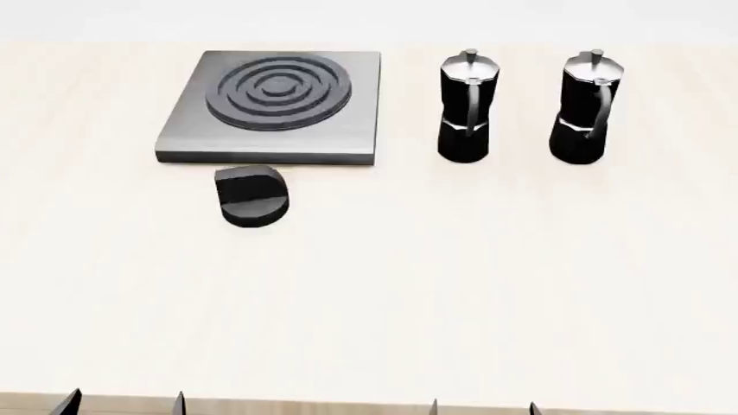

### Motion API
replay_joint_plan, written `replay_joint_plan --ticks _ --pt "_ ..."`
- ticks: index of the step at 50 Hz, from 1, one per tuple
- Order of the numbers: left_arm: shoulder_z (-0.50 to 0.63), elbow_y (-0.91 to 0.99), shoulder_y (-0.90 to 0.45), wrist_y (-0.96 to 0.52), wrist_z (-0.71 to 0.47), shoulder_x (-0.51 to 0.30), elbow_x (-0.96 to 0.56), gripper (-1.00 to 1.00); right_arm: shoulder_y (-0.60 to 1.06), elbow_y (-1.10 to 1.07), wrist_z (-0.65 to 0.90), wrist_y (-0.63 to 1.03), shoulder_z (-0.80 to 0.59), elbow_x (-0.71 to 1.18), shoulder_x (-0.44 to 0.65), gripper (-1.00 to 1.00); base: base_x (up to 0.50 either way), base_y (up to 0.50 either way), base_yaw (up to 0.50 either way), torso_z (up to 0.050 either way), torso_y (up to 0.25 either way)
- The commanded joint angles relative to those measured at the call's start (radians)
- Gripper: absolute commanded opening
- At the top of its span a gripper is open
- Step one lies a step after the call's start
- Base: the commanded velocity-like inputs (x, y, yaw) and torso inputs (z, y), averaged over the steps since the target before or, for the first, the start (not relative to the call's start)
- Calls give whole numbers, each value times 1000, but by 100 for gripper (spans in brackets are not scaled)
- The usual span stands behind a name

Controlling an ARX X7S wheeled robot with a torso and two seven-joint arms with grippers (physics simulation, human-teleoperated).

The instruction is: Turn off the stove.

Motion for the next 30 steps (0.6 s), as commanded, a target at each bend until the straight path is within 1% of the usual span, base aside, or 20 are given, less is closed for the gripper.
replay_joint_plan --ticks 1,18,22,26,30 --pt "18 2 -1 -5 -20 -16 -15 100 0 0 21 -3 -22 11 16 100 0 0 0 0 0" --pt "72 33 8 -28 -57 -62 -58 100 -3 -16 73 0 -72 42 60 100 0 0 0 0 0" --pt "81 38 12 -22 -67 -69 -55 100 -5 -23 83 5 -82 41 66 100 0 0 0 0 0" --pt "91 68 28 -19 -52 -80 -75 100 -8 -44 96 13 -90 36 73 100 0 0 0 0 0" --pt "91 76 38 22 -53 -87 -84 100 -11 -74 104 34 -97 39 78 100 0 0 0 0 0"
